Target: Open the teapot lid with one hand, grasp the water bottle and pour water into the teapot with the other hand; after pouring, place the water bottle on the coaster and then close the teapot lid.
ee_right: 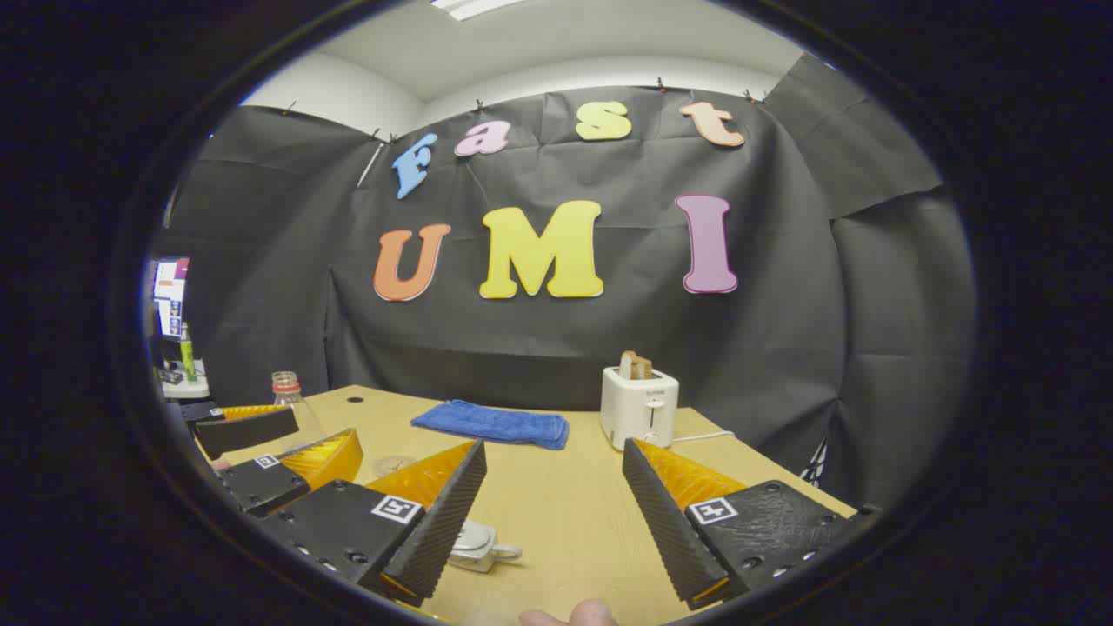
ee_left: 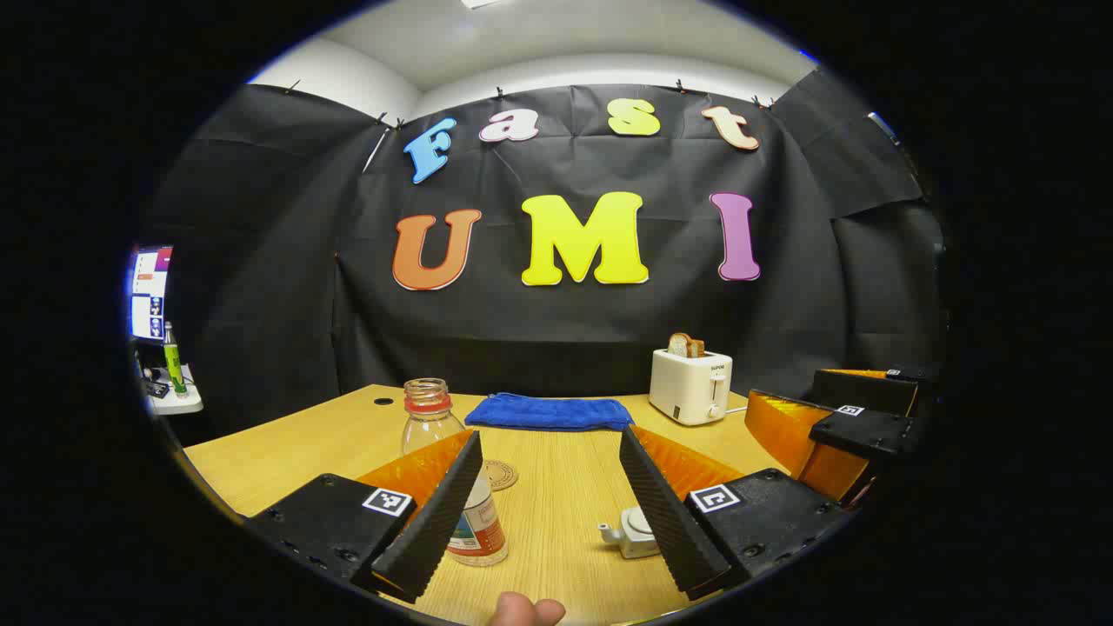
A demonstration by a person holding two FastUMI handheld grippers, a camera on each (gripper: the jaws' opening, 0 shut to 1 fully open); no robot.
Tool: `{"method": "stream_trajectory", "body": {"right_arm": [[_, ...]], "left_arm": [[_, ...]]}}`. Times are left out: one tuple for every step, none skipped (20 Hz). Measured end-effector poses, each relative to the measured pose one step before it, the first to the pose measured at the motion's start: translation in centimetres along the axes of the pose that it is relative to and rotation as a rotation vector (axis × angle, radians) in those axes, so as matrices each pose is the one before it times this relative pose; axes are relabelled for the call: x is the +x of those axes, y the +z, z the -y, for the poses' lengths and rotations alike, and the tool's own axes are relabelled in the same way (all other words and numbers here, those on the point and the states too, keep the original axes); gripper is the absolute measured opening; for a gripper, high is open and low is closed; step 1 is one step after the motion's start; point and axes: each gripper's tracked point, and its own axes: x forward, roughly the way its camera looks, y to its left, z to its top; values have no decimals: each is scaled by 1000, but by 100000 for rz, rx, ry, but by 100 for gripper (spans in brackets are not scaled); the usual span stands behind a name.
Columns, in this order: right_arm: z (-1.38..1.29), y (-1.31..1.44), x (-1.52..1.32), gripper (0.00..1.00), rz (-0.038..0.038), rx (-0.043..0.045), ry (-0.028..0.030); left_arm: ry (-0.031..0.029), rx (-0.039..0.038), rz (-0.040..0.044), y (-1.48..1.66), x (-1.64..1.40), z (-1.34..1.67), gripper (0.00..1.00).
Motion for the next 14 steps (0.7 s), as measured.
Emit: {"method": "stream_trajectory", "body": {"right_arm": [[-97,-1,25,95,-340,118,132],[-31,-263,74,95,-442,137,257],[-109,-124,28,95,-408,93,365],[-34,-87,84,95,-268,125,191],[-50,-44,-7,95,-231,80,307],[-34,-97,58,95,-197,123,96],[74,-26,57,95,-193,-7,-54],[119,-178,-78,95,-240,83,-135],[61,-31,-20,95,-177,102,-162],[52,-63,36,95,-220,211,-50],[-1,8,-8,95,-120,121,-15],[32,-59,-97,95,74,105,30],[-51,137,-53,95,129,100,37],[-54,-56,-41,95,138,-9,116]], "left_arm": [[92,-34,-391,-132,175,29,100],[-37,44,-209,-44,-69,-47,100],[-39,331,-173,-68,-74,138,100],[-27,327,234,46,56,19,100],[-141,339,-15,53,33,91,100],[-262,135,-205,-142,52,17,100],[-190,-33,-371,-168,34,-10,100],[-130,-8,-297,-25,-96,58,100],[-142,105,-130,-24,-19,72,100],[-75,49,-24,15,-2,121,100],[-147,-28,93,-22,3,-8,100],[26,104,161,53,20,-29,100],[83,122,155,61,-44,3,100],[-117,53,126,7,-84,19,100]]}}
